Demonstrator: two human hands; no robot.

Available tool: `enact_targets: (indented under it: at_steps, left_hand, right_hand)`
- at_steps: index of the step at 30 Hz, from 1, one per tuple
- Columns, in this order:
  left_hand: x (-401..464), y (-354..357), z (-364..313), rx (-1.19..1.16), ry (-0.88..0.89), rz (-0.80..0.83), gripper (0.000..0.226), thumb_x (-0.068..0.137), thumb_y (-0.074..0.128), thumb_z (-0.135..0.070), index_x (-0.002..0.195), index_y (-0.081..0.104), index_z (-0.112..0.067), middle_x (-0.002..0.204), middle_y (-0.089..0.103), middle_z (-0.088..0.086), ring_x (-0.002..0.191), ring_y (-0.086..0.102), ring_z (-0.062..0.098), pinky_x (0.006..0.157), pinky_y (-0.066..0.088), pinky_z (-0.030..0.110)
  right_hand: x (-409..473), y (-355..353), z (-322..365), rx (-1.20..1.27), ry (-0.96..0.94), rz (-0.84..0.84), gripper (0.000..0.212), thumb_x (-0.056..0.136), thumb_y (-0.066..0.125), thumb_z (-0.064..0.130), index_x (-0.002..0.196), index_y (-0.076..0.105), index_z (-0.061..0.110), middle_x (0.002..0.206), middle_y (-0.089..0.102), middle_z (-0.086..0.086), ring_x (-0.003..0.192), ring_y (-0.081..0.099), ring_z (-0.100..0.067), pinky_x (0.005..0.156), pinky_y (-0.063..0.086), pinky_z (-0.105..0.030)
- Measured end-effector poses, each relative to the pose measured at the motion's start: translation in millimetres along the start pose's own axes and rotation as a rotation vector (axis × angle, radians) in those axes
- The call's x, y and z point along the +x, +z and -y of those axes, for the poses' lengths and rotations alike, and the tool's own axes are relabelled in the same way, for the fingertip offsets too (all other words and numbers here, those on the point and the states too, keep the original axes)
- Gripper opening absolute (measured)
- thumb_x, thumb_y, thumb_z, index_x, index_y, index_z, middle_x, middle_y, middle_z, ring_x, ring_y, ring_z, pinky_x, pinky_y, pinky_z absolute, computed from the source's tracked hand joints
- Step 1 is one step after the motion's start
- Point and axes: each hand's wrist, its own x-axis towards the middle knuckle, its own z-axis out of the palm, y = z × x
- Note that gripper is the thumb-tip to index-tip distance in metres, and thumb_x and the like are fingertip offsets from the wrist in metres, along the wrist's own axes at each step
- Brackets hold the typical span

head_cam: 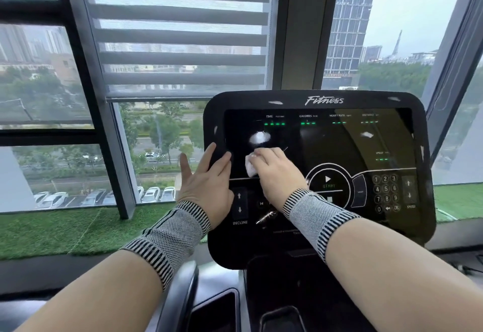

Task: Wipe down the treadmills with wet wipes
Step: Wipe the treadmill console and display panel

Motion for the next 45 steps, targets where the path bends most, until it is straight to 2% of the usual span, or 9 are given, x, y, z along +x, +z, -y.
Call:
enact_targets:
  at_steps: [4,7,11,14,18,28,32,38,45]
  left_hand:
    - [2.2,-4.7,-3.1,-0.173,-0.014,-0.148,0.052,0.092,0.045,-0.027,0.143,0.041,-0.023,0.152,0.032,-0.015,0.147,-0.007,0.013,0.113,-0.013,0.056]
    - [9.6,-16.2,-8.5,-0.518,-0.056,-0.314,0.045,0.091,0.054,-0.024,0.136,0.051,-0.023,0.138,0.051,-0.010,0.136,0.032,0.010,0.113,0.023,0.032]
    - [16.1,-27.2,-18.0,-0.975,-0.175,-0.118,0.041,0.089,0.063,-0.026,0.130,0.057,-0.018,0.113,0.066,-0.008,0.100,0.061,0.004,0.087,0.044,0.014]
    - [14.2,-22.9,-22.7,-1.144,-0.256,0.037,0.025,0.086,0.068,-0.028,0.111,0.067,-0.023,0.097,0.073,-0.006,0.090,0.069,0.010,0.091,0.053,0.032]
    - [10.1,-23.9,-29.4,-1.261,-0.336,0.054,0.005,0.080,0.073,-0.022,0.077,0.069,-0.020,0.078,0.072,0.005,0.071,0.066,0.024,0.079,0.056,0.043]
    - [5.1,-31.7,-62.0,-1.570,-0.528,0.094,0.020,0.086,0.069,-0.020,0.069,0.061,-0.015,0.078,0.069,0.004,0.072,0.065,0.012,0.061,0.048,0.025]
    - [2.7,-38.7,-76.8,-1.643,-0.577,0.070,0.023,0.089,0.065,-0.016,0.069,0.056,-0.015,0.071,0.065,0.000,0.065,0.062,0.010,0.061,0.047,0.023]
    - [5.7,-43.1,-93.7,-1.623,-0.536,0.114,0.029,0.096,0.054,-0.032,0.078,0.070,-0.015,0.086,0.074,-0.002,0.085,0.071,0.015,0.071,0.050,0.028]
    - [8.8,-40.0,-99.2,-1.529,-0.515,0.083,0.016,0.084,0.071,-0.027,0.095,0.067,-0.016,0.095,0.075,0.002,0.090,0.071,0.013,0.062,0.047,0.022]
  right_hand:
    - [9.9,-16.8,9.6,0.312,0.291,-0.129,0.011,0.080,0.065,0.002,0.087,0.069,0.009,0.098,0.061,0.001,0.078,0.059,-0.013,0.068,0.050,-0.023]
    - [16.7,-34.5,8.8,0.946,0.748,-0.038,0.013,0.088,0.059,0.011,0.081,0.068,0.018,0.069,0.062,0.009,0.058,0.055,-0.006,0.055,0.044,-0.017]
    - [3.2,-45.9,6.1,1.443,0.988,0.050,0.015,0.086,0.059,-0.002,0.091,0.066,0.010,0.082,0.070,-0.011,0.070,0.066,-0.021,0.070,0.056,-0.036]
    - [-3.4,-54.3,10.5,1.586,1.023,0.119,0.009,0.088,0.060,-0.002,0.095,0.061,0.004,0.086,0.069,-0.017,0.070,0.066,-0.024,0.063,0.056,-0.034]
    - [-9.6,-61.0,11.7,1.621,0.969,0.197,0.002,0.089,0.061,0.007,0.088,0.060,0.006,0.078,0.068,-0.013,0.064,0.065,-0.021,0.060,0.053,-0.033]
    - [-37.9,-66.1,-18.0,1.297,0.937,0.154,0.005,0.083,0.067,0.009,0.079,0.064,0.011,0.073,0.066,-0.008,0.053,0.060,-0.012,0.047,0.048,-0.025]
    - [-48.1,-70.3,-28.4,0.916,0.767,-0.028,0.010,0.077,0.074,0.019,0.073,0.064,0.018,0.069,0.064,0.007,0.061,0.058,-0.003,0.059,0.048,-0.016]
    - [-48.4,-81.2,-20.5,1.108,0.667,0.048,0.023,0.075,0.079,0.034,0.076,0.070,0.012,0.071,0.068,0.004,0.064,0.060,-0.002,0.063,0.052,-0.021]
    - [-51.2,-81.1,-31.8,1.408,0.768,0.181,0.010,0.077,0.077,0.017,0.078,0.068,0.012,0.085,0.069,-0.008,0.081,0.066,-0.019,0.078,0.055,-0.034]
